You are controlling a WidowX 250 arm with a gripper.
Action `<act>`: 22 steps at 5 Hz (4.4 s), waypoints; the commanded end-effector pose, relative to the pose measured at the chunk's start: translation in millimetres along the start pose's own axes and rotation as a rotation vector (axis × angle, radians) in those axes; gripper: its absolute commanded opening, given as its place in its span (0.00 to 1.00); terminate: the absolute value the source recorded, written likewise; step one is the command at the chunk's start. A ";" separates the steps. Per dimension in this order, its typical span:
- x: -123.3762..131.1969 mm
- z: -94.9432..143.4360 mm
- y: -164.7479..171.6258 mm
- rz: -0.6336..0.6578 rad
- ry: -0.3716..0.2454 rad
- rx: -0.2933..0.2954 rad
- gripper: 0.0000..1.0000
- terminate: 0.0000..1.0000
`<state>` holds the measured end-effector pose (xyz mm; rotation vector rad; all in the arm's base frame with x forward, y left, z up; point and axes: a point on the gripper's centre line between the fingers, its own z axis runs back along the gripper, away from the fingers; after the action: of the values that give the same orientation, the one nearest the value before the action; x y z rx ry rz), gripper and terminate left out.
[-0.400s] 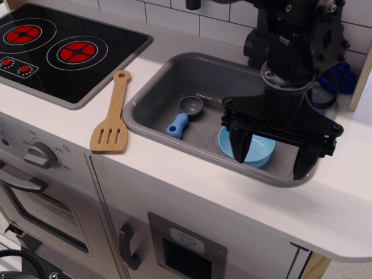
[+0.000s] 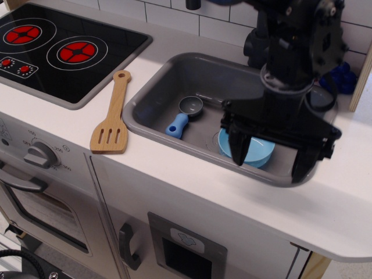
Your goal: Put spoon in bowl sink
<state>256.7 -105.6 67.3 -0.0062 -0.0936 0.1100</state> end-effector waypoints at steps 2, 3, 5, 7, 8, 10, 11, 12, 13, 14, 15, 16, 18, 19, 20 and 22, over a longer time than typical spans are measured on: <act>70.3 17.8 86.6 0.022 -0.118 -0.012 1.00 0.00; 87.0 5.8 108.8 0.043 -0.114 0.010 1.00 0.00; 93.4 -33.3 134.9 0.071 -0.104 0.098 1.00 0.00; 97.6 -59.5 134.8 0.080 -0.092 0.102 1.00 0.00; 99.0 -69.5 136.8 0.100 -0.101 0.120 1.00 0.00; 98.5 -83.5 143.6 0.119 -0.085 0.161 1.00 0.00; 99.2 -85.5 141.8 0.114 -0.071 0.158 1.00 0.00; 99.0 -87.3 141.7 0.110 -0.070 0.163 1.00 0.00; 98.7 -86.5 143.6 0.104 -0.067 0.160 0.00 0.00; 100.5 -78.6 145.4 0.111 -0.094 0.162 0.00 0.00; 104.3 -65.8 147.4 0.140 -0.132 0.162 0.00 0.00; 106.3 -40.0 147.3 0.198 -0.219 0.183 0.00 0.00; 96.8 -6.8 123.6 0.212 -0.105 0.099 0.00 0.00; 85.6 -8.3 99.2 0.231 0.025 0.092 0.00 0.00; 71.1 -14.2 78.7 0.241 0.106 0.088 0.00 0.00; 60.0 -40.7 51.8 0.277 0.167 0.111 0.00 0.00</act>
<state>304.8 -49.9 15.5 0.0997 0.1256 0.3889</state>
